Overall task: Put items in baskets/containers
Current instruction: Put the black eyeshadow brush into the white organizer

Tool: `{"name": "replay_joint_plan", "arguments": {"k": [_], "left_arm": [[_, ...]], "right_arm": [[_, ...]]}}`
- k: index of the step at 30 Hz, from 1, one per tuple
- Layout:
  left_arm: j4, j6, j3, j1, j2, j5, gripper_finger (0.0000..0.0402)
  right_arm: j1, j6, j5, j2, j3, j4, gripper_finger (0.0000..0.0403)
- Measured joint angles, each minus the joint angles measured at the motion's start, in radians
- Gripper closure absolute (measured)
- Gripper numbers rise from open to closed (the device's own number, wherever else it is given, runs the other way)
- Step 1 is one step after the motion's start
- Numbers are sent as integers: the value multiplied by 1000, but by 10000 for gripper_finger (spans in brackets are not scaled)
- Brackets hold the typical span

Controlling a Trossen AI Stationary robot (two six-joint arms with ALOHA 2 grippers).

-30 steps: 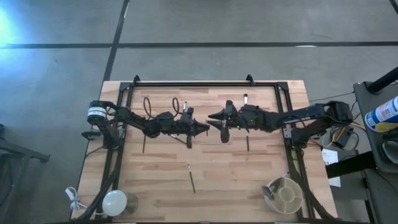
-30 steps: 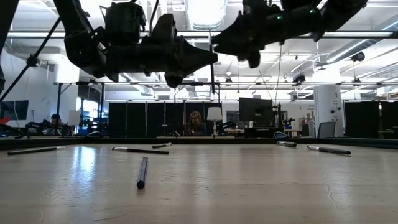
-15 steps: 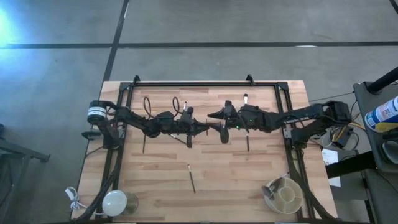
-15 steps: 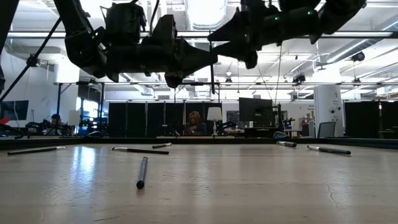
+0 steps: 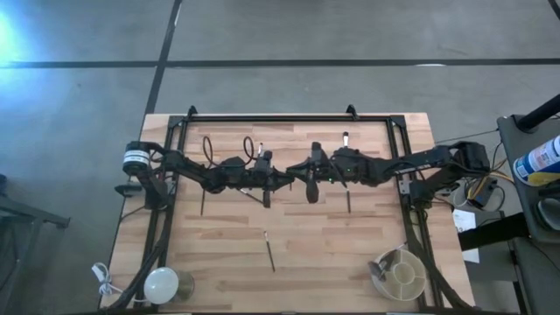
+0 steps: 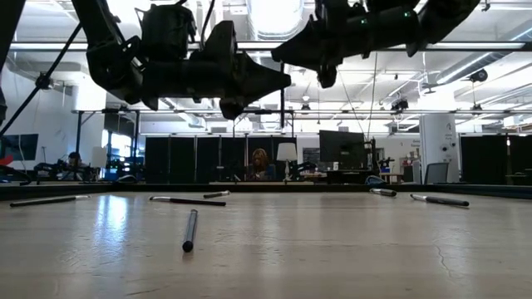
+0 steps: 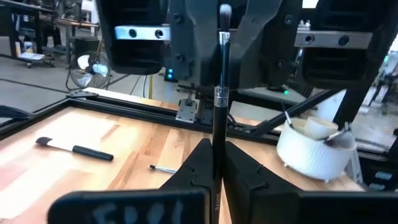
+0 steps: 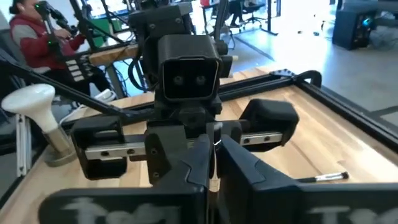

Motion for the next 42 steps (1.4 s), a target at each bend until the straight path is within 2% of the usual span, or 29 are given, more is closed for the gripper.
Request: {"name": "replay_joint_plan", "arguments": {"k": [8,15,20,23,27,31,42], "left_arm": [[-17,-46,0,4,0,34,346],[-29,-26,-2,12,0,14,328],[-26,-25,-2,18,0,27,327],[-27,-24,-2,18,0,26,326],[-33,-17,-2,18,0,30,326],[-35,-5,-2,19,0,29,326],[-55,4,-2,19,0,30,326]], "right_arm": [[78,-14,33,-168,-1,-277,388],[275,77,185,-386,-1,-634,389],[449,173,369,-511,-2,-777,389],[538,254,404,-581,-2,-887,389],[642,431,417,-649,27,-1088,389],[739,622,392,-662,101,-1309,390],[936,1052,205,-502,328,-1706,390]]}}
